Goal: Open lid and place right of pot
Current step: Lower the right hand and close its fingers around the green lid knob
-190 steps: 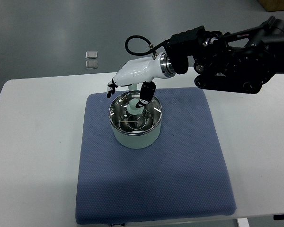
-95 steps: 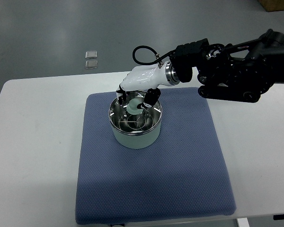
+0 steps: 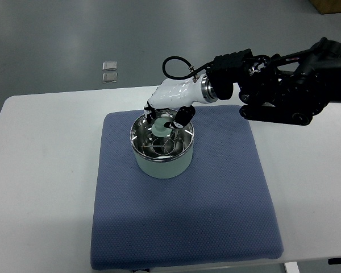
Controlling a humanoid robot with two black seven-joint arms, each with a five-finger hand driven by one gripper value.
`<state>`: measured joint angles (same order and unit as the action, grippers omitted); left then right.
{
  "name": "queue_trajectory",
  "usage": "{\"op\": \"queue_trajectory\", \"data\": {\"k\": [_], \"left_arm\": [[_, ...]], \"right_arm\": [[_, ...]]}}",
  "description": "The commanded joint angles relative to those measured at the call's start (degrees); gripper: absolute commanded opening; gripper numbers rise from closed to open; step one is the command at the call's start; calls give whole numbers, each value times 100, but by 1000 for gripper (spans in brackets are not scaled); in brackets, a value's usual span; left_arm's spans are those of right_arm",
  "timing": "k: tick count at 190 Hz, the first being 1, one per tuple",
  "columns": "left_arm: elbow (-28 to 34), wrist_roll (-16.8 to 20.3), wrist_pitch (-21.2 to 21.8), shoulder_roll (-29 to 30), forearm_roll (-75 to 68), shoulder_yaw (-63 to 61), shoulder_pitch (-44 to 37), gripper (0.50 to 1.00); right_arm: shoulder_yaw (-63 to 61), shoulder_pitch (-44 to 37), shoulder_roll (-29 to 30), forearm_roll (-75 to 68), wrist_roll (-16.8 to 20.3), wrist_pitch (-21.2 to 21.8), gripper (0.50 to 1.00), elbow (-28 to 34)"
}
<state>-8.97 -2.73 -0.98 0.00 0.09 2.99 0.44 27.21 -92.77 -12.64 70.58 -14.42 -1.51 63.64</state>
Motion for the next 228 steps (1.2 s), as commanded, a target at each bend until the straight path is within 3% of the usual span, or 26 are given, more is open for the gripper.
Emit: {"op": "queue_trajectory", "data": {"k": [1,132,228], "left_arm": [[0,0,2,0,0,0,0,1000],[0,0,2,0,0,0,0,1000],[0,0,2,0,0,0,0,1000]], "right_arm": [[4,-4,-37,0,-17,19,678,8],[-5,5,-55,0,-17,63,678,70],[-5,66,7,0,10,19,652,26]]}}
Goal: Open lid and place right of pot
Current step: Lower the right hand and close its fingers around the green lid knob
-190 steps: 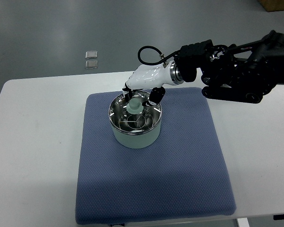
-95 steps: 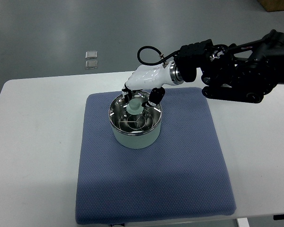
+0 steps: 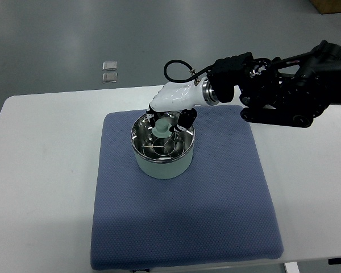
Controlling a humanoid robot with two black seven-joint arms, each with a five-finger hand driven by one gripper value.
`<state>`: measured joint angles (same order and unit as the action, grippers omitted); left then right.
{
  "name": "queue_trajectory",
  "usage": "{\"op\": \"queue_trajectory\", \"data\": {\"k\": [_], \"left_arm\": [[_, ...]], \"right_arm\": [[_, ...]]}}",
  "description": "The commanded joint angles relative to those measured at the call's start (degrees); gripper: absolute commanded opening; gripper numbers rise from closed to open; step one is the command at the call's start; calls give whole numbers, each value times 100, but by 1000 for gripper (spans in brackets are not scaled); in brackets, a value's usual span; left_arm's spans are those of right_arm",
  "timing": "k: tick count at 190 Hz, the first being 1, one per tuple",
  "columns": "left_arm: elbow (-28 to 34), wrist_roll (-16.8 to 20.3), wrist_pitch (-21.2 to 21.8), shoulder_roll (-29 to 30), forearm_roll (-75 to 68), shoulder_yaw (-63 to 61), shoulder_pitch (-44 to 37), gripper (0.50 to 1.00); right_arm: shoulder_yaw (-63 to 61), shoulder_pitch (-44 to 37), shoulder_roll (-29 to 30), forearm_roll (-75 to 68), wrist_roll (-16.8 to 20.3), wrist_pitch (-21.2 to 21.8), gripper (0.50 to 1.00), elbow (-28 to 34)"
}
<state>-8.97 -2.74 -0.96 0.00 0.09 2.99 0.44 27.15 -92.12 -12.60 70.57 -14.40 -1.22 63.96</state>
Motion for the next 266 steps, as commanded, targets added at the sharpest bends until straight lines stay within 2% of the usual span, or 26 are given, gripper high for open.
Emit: {"op": "queue_trajectory", "data": {"k": [1,44,90,175,209,266], "left_arm": [[0,1,-1,0,0,0,0,1000],[0,1,-1,0,0,0,0,1000],[0,1,-1,0,0,0,0,1000],[0,1,-1,0,0,0,0,1000],[0,1,-1,0,0,0,0,1000],[0,1,-1,0,0,0,0,1000]], "right_arm": [[1,1,4,1,8,-10,652,-6],[1,1,12,1,8,-19,627,-23],[1,1,21,-8,-1,-1,627,-6],[-26,-16,30,-52,-1,34,641,12],[-35,10,30,-61,-1,43,672,20],[-43,63,30,-61,-10,87,686,29]]}}
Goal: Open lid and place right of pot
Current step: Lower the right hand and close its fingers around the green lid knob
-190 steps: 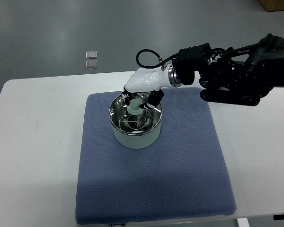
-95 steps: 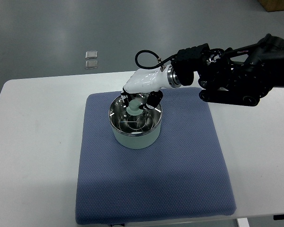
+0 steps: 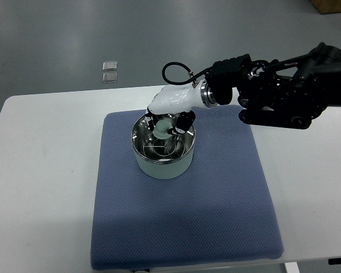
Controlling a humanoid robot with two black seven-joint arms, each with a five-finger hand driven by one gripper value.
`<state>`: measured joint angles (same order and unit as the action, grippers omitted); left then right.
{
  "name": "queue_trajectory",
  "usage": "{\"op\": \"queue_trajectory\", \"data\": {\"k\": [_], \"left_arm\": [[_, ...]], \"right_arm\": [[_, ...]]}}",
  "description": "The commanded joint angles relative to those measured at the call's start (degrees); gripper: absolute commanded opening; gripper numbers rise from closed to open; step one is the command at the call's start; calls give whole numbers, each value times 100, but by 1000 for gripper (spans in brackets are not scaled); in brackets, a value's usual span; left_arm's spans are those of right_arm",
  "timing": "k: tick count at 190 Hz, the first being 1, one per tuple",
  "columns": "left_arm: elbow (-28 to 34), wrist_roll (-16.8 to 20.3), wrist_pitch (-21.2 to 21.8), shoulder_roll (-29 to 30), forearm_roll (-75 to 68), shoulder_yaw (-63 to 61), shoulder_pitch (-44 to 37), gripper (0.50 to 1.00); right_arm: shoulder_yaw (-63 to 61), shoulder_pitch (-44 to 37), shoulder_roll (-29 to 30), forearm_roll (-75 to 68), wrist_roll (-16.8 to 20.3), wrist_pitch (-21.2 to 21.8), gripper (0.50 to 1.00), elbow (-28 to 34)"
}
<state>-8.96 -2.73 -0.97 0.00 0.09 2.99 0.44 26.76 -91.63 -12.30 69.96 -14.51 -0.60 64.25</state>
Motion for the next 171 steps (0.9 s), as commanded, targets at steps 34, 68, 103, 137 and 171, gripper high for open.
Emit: {"op": "queue_trajectory", "data": {"k": [34,68,103,137,171], "left_arm": [[0,0,0,0,0,0,0,1000],[0,-8,0,0,0,0,0,1000],[0,-8,0,0,0,0,0,1000],[0,0,0,0,0,0,0,1000],[0,0,0,0,0,0,0,1000]], "right_arm": [[-4,5,0,-8,1,25,637,-9],[-4,-4,-18,-8,9,42,568,-18],[-12,-31,-26,-8,9,42,500,-26],[-21,-31,-35,-8,18,34,500,-26],[-30,-57,-70,0,9,25,500,-18]]}}
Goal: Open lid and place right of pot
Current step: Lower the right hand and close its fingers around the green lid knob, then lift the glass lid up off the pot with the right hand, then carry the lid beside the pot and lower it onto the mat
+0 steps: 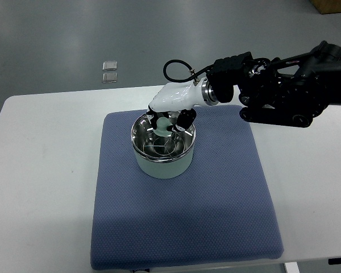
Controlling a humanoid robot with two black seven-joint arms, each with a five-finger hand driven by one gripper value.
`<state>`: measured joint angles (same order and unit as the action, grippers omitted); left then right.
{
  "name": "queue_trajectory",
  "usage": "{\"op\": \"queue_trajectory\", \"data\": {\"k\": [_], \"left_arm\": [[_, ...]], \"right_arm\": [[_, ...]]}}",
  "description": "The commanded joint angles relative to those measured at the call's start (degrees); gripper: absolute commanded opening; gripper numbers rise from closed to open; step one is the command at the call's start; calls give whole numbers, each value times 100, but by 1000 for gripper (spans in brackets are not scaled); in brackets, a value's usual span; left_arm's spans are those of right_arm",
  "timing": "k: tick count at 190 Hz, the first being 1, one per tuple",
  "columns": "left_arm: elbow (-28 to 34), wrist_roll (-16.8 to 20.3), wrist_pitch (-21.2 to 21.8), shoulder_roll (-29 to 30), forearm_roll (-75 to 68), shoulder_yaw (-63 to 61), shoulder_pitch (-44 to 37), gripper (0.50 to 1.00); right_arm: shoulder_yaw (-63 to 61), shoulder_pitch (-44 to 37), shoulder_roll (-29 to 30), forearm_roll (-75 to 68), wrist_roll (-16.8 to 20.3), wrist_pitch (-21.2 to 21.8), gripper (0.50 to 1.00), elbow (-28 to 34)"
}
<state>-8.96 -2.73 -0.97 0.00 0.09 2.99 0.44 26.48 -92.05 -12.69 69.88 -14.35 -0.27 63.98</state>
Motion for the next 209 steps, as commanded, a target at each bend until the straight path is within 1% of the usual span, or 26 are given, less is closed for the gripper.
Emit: {"op": "queue_trajectory", "data": {"k": [1,98,134,144,145,147,157,167,168,171,184,193,194,209], "left_arm": [[0,1,0,0,0,0,0,1000],[0,1,0,0,0,0,0,1000],[0,1,0,0,0,0,0,1000],[0,1,0,0,0,0,0,1000],[0,1,0,0,0,0,0,1000],[0,1,0,0,0,0,0,1000],[0,1,0,0,0,0,0,1000],[0,1,0,0,0,0,0,1000],[0,1,0,0,0,0,0,1000],[0,1,0,0,0,0,0,1000],[0,1,0,0,0,0,0,1000],[0,1,0,0,0,0,0,1000],[0,1,0,0,0,0,0,1000],[0,1,0,0,0,0,0,1000]], "right_arm": [[-2,-15,-32,8,-6,-8,500,9],[-46,-358,-287,-9,-76,-43,500,264],[-46,-463,-700,-9,-76,-25,500,404],[-46,-463,-700,-9,-76,-25,500,404],[-46,-463,-857,-1,-76,-17,500,457],[-46,-463,-893,8,-76,-16,500,466],[-38,-437,-1043,34,-76,-16,500,475],[-38,-437,-1043,35,-76,-16,500,475],[-38,-376,-1208,69,-76,-16,500,518],[-29,-358,-1289,78,-85,-16,500,536],[-20,-314,-1517,78,-94,-16,500,571],[-20,-314,-1518,78,-94,-16,500,571],[-11,-253,-1657,122,-94,-25,500,598],[-2,-120,-1852,245,-94,-25,500,598]]}}
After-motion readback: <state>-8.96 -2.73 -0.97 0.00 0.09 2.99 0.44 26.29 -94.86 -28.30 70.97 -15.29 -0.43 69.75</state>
